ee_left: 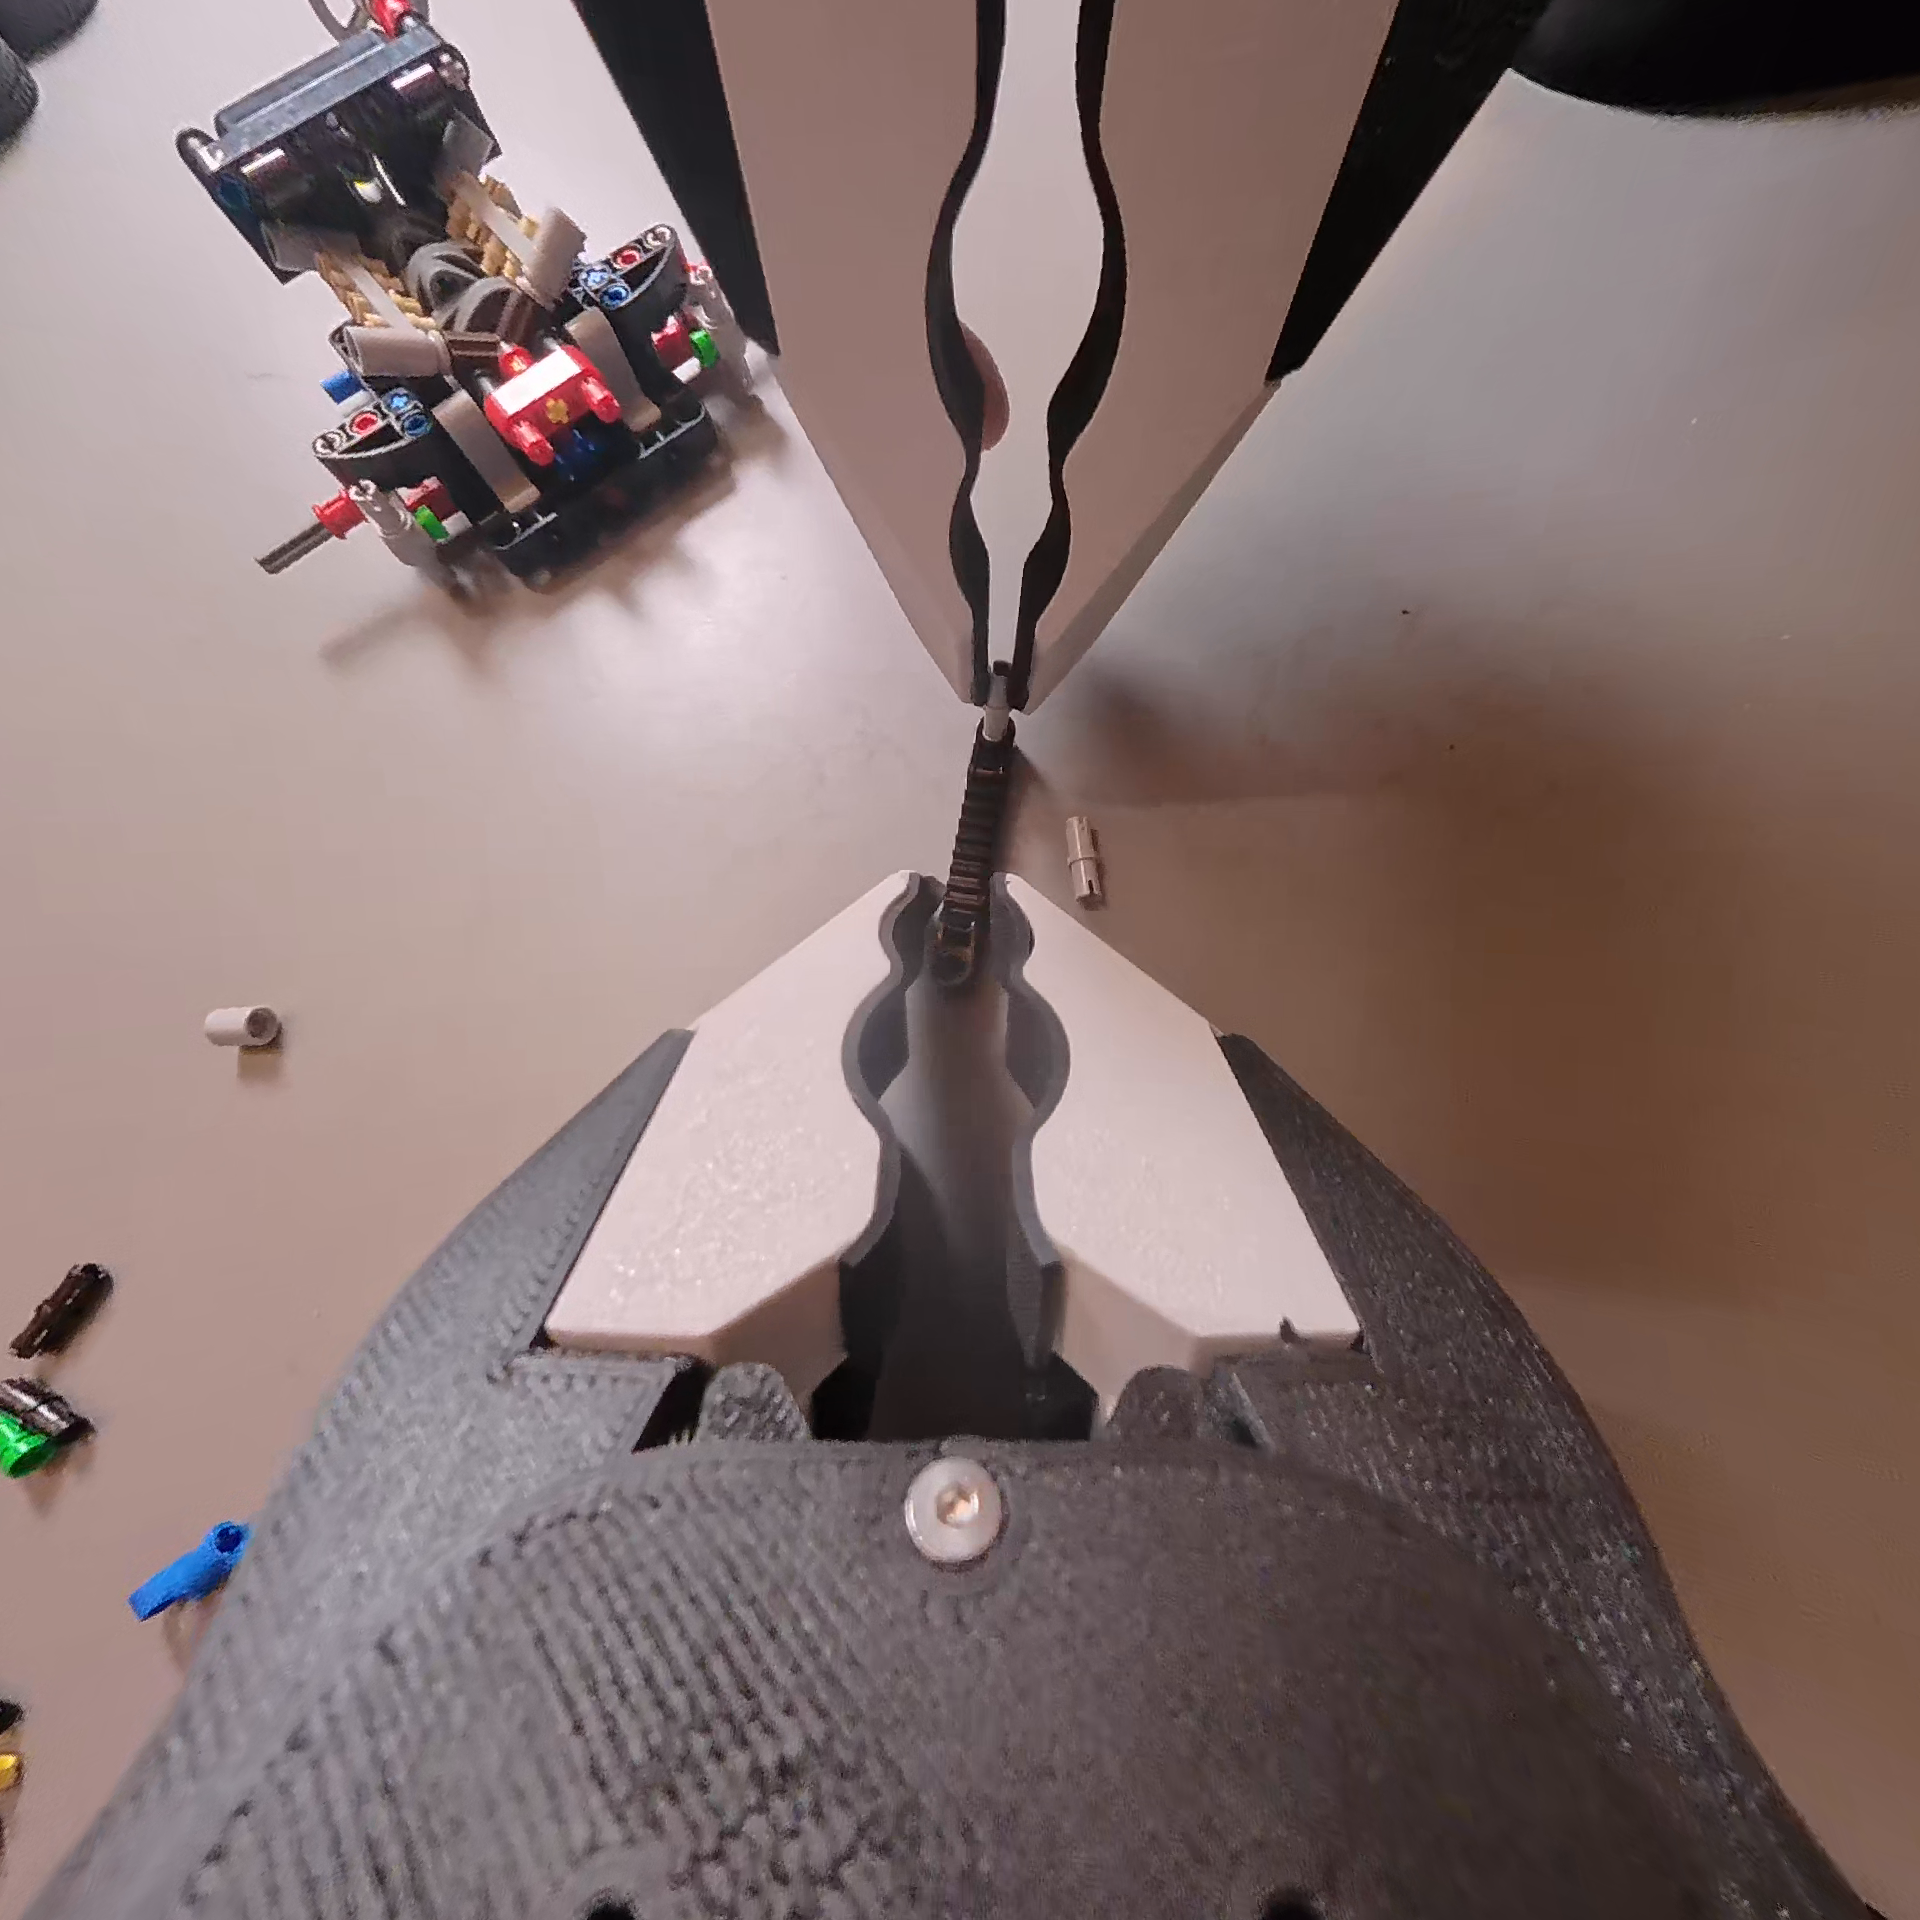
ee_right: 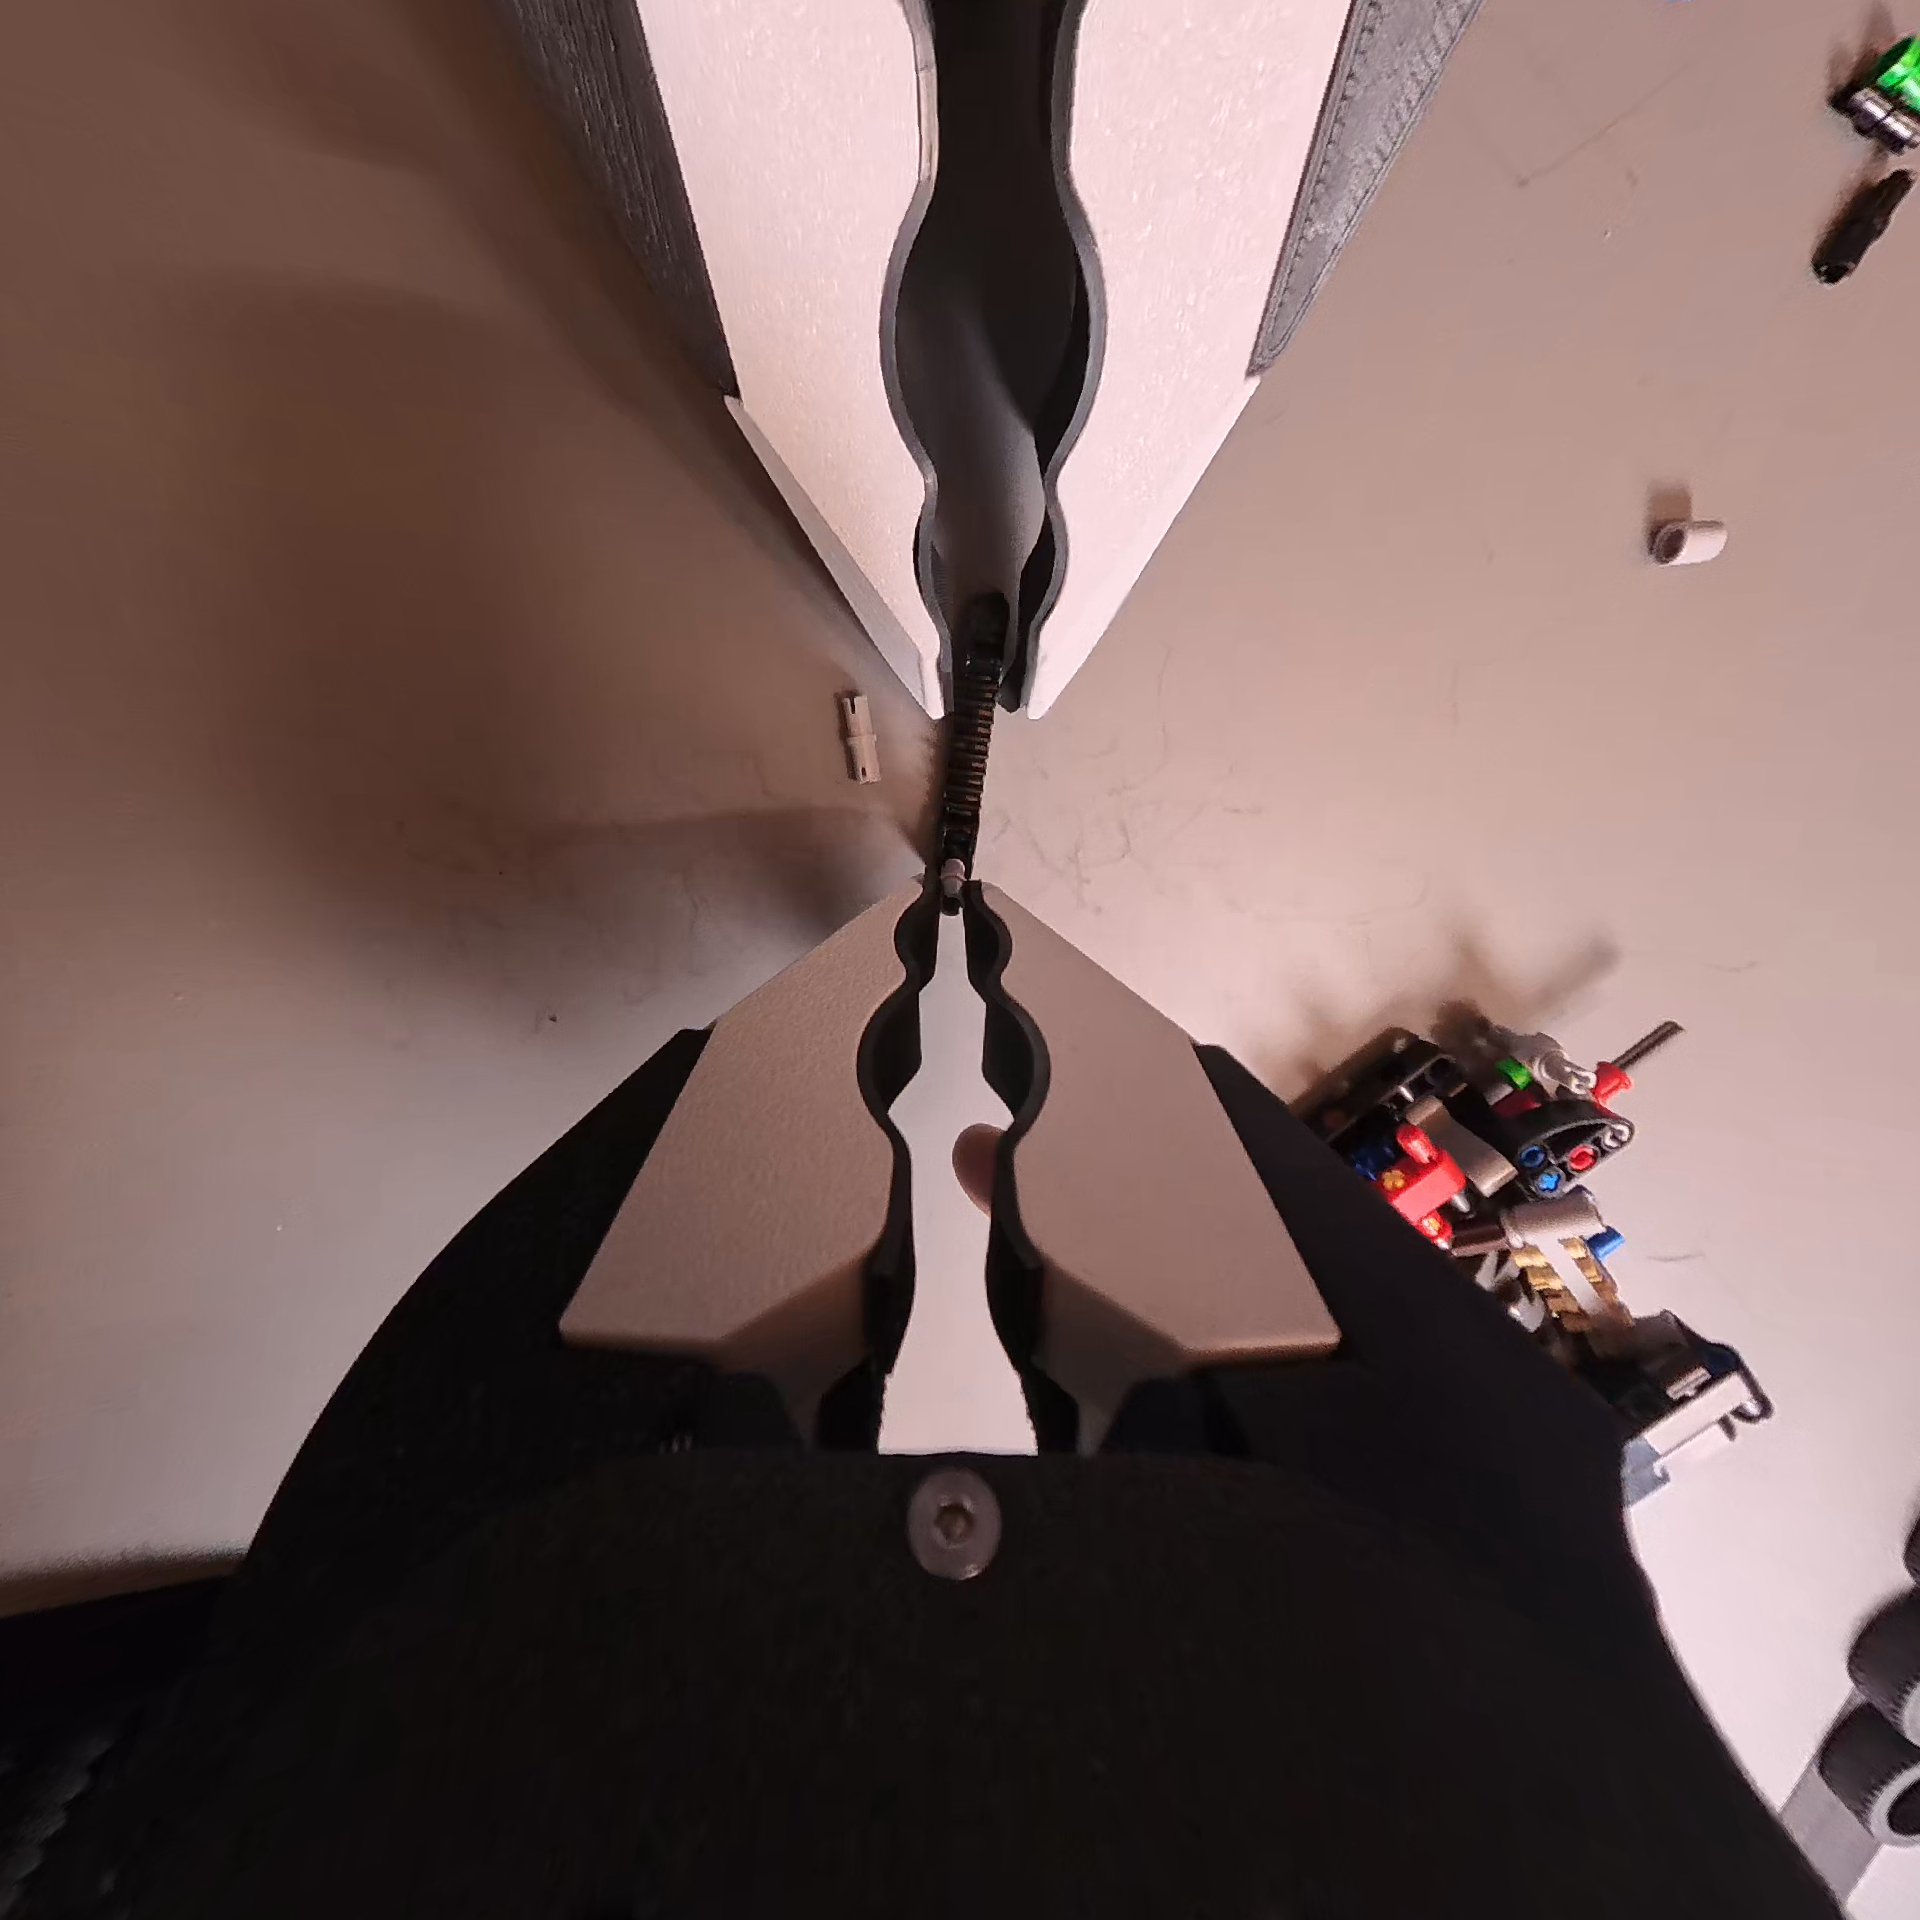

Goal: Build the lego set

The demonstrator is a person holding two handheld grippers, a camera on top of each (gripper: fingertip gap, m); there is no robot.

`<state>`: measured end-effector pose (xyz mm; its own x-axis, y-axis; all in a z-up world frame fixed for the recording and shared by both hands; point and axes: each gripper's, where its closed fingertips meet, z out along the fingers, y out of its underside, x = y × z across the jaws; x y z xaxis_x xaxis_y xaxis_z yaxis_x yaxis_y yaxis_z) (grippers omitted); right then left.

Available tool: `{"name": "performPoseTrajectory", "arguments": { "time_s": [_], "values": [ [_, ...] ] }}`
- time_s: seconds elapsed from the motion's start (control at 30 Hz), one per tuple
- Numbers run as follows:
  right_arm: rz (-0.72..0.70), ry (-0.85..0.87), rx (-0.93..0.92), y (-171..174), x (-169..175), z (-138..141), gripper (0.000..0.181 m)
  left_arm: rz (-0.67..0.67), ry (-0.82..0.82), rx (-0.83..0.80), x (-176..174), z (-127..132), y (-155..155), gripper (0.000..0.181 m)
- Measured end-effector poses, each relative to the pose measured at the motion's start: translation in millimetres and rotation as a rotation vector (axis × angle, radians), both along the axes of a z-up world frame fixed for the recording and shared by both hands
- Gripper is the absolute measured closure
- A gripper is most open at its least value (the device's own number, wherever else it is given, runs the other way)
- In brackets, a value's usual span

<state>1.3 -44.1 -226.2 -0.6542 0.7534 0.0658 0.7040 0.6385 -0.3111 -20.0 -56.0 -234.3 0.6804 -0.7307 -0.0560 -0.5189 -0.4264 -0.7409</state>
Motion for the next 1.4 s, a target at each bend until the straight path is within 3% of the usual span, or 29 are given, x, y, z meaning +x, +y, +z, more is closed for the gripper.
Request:
{"name": "performPoseTrajectory", "arguments": {
  "time_s": [0.93,1.4],
  "values": [
    [0.070,-0.077,0.063,2.5,-0.8,-0.4,0.178,-0.052,-0.011,0.016,2.4,0.2,-1.7,0.174],
    [0.274,-0.060,0.196,0.4,-1.8,-0.5,0.178,-0.075,-0.049,0.017,3.0,2.1,-2.9,0.175]
  ]
}}
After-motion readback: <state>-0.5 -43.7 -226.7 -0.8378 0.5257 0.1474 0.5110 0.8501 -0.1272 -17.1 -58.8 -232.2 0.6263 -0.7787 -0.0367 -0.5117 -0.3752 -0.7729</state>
